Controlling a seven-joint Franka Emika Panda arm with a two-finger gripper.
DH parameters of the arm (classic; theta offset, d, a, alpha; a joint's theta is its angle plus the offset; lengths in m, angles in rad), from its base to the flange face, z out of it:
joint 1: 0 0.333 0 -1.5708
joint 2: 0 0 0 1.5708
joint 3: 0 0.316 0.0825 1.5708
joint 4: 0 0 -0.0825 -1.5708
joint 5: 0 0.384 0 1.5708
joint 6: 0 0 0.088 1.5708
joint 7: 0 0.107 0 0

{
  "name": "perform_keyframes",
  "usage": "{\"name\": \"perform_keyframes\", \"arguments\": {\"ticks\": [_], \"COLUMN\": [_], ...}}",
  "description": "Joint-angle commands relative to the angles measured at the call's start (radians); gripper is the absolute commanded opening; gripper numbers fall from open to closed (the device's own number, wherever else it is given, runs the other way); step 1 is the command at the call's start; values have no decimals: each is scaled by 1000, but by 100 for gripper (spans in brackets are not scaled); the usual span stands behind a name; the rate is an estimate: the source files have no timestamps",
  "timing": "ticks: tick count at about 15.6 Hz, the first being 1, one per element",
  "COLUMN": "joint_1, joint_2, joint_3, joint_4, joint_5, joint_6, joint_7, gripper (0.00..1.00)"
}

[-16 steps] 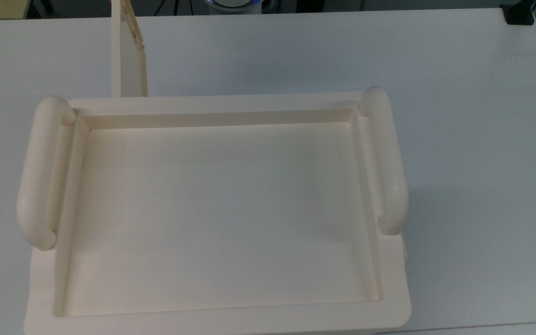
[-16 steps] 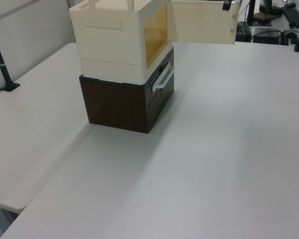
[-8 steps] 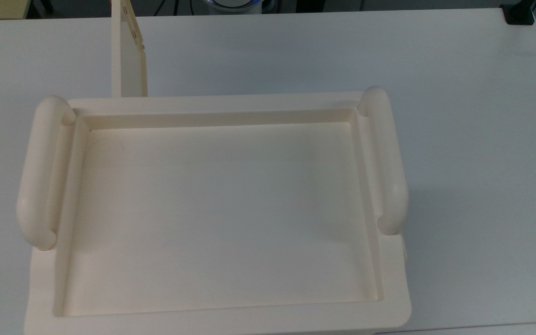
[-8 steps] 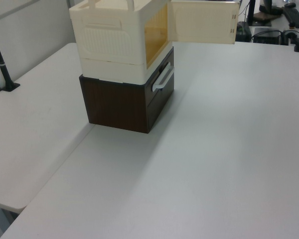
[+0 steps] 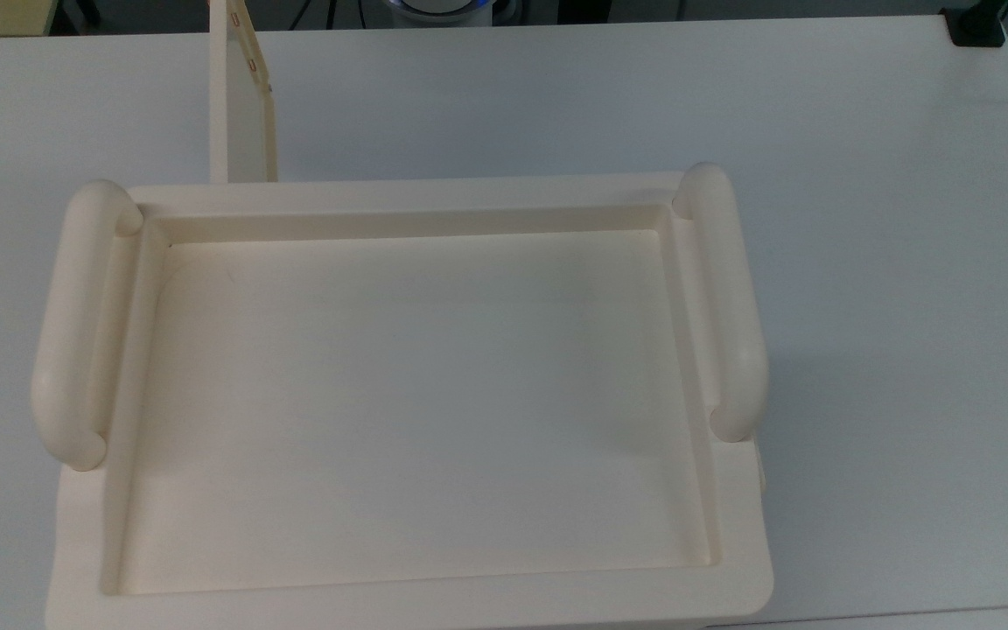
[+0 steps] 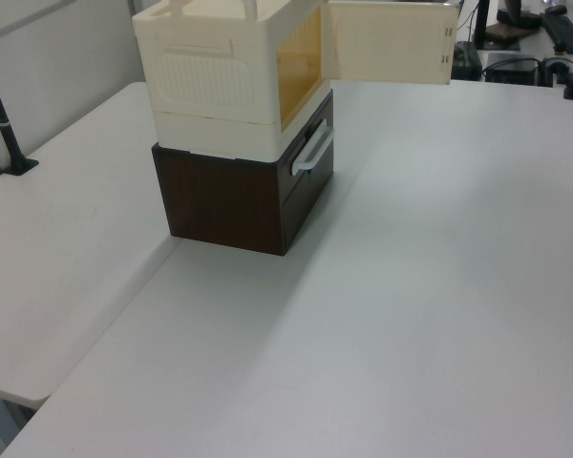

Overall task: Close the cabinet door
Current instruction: 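Push the cream door shut with the gripper, swinging it toward the cabinet front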

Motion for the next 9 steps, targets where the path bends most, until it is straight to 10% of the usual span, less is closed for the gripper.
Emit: {"name": "perform_keyframes", "arguments": {"ticks": [1, 9], "joint_1": [11, 20], "joint_2": [-3, 0], "joint_3": [3, 151], "joint_4": [-51, -52], "joint_5": [44, 305], "joint_6": [10, -50], "joint_7": [-53, 1], "gripper": [0, 0]}}
